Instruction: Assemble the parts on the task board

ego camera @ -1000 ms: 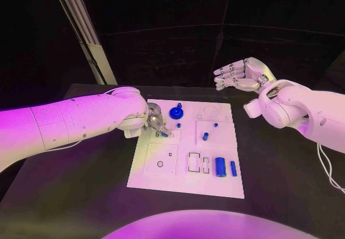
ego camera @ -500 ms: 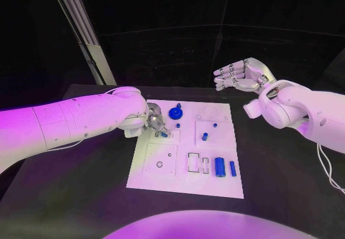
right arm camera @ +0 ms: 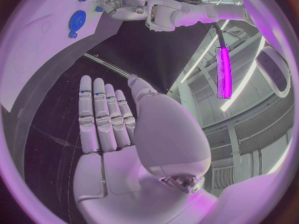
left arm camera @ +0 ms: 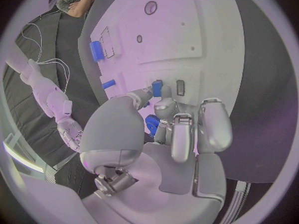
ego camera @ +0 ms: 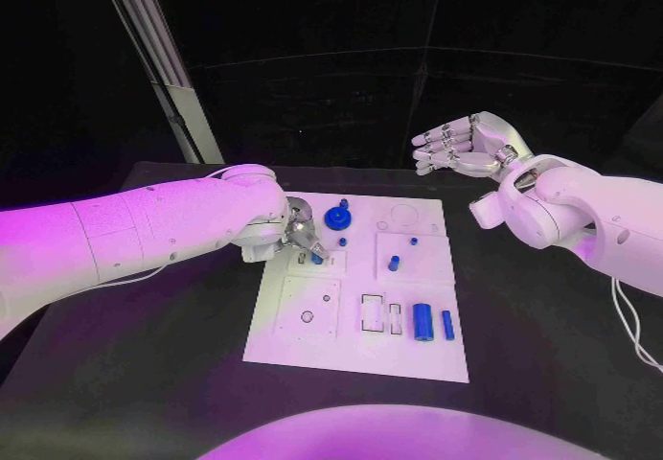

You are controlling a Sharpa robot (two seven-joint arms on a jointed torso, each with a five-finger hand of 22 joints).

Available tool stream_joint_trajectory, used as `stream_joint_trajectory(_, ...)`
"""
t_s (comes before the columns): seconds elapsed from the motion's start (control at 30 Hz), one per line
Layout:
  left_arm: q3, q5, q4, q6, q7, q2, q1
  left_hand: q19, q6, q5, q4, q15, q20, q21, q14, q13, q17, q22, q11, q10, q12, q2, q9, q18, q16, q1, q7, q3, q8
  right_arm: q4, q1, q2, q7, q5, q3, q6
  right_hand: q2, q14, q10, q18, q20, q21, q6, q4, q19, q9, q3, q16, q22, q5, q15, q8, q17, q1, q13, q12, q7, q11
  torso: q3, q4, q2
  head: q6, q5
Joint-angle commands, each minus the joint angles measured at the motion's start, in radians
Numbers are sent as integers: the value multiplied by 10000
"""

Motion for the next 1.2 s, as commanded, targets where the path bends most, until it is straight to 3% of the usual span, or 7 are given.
stream_joint_trajectory(0.03, -13, -42, -39, 384, -98, 45, -18, 92, 85, 68, -924, -99, -1, 41, 1039, 37, 2634, 37, -6, 94, 47, 3, -6, -70, 31, -144, -17, 846, 67, 33, 19, 16, 79, -1, 6, 100, 8, 0, -63, 116, 26, -68, 1, -59, 37, 3, 7, -66, -15, 29, 58, -3, -16, -61, -10, -49, 0, -12, 4, -14, 9, -2, 6)
stream_joint_trajectory(0.6, -11, -43, -251, 468, -165, 175, -15, 161, 282, 53, -579, -150, -56, 144, 1039, 165, 2634, 229, -61, 183, 144, 111, -14, -106, 31, -725, -83, 329, 75, 60, 20, 33, 42, -1, 7, 57, 3, -10, -86, 114, 36, -104, -28, -70, 43, -3, -17, -88, -30, 33, 71, -18, -34, -105, -10, -45, 14, 1, -10, -48, 4, -32, 14)
stream_joint_trajectory(0.9, -11, -44, -314, 475, -221, 194, -14, 186, 467, -10, 180, -153, -66, 183, 1039, 232, 2634, 327, -59, 221, 207, 73, -35, -122, 31, -1620, -84, -1047, 59, 62, 20, 23, -86, -20, 7, -77, 12, -263, -362, 92, 138, -365, -317, -196, -91, -15, -114, -151, -85, 26, 189, -32, -178, -217, -10, -58, 123, 115, -16, -60, 0, -61, 24)
stream_joint_trajectory(1.2, -11, -44, -403, 512, -250, 214, -14, 185, 503, 7, 476, -160, -75, 178, 1039, 257, 2634, 358, -62, 208, 218, 231, -69, -123, 31, -1632, -88, -1971, -10, 55, 20, 23, -165, -83, 7, -158, 41, -437, -480, 90, 192, -505, -421, -268, -145, -7, -180, -129, -86, 16, 245, -17, -292, -286, -5, -24, 160, 155, -4, -19, -8, -54, -13)
